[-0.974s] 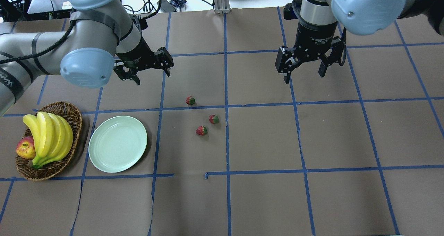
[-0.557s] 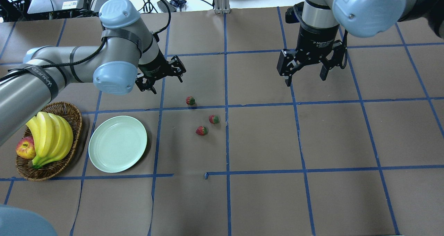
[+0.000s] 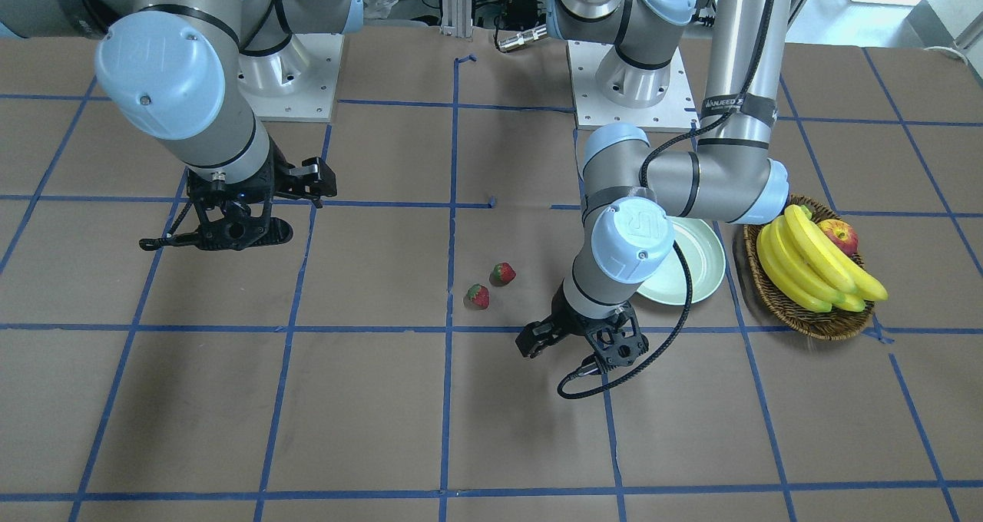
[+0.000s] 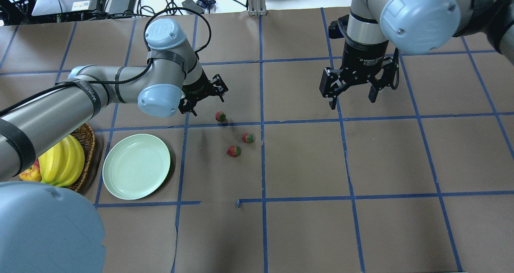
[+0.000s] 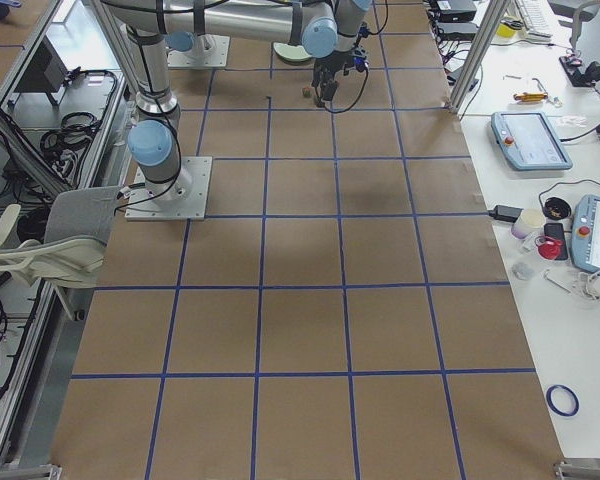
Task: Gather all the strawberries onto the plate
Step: 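Move the left gripper over the strawberry farthest from the robot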
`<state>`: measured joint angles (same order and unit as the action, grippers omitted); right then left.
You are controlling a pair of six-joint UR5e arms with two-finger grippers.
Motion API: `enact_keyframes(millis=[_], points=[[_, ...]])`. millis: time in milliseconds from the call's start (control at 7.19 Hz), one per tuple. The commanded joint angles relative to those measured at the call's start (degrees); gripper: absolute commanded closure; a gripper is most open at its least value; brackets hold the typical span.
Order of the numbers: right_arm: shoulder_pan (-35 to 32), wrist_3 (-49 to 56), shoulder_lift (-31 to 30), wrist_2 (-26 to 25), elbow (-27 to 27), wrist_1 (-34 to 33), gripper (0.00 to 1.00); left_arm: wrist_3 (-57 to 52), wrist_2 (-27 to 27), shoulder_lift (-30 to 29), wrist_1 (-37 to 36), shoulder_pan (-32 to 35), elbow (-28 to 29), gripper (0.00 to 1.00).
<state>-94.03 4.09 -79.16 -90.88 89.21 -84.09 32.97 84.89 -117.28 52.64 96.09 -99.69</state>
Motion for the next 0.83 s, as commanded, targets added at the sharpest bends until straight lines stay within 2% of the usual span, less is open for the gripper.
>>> enact_keyframes(millis=[0, 417, 696], points=[[0.0, 0.0, 0.0, -0.4, 0.5, 0.0, 0.00, 2.4, -0.1, -2.1, -0.7, 1.4, 0.1, 0.02], [0.0, 0.0, 0.0, -0.4, 0.5, 0.0, 0.00, 2.4, -0.1, -3.7, -0.7, 1.7, 0.1, 0.14], [0.0, -0.1, 0.1, -0.4, 0.6, 0.0, 0.00, 1.2, 0.0, -3.7, -0.6, 1.7, 0.2, 0.84]])
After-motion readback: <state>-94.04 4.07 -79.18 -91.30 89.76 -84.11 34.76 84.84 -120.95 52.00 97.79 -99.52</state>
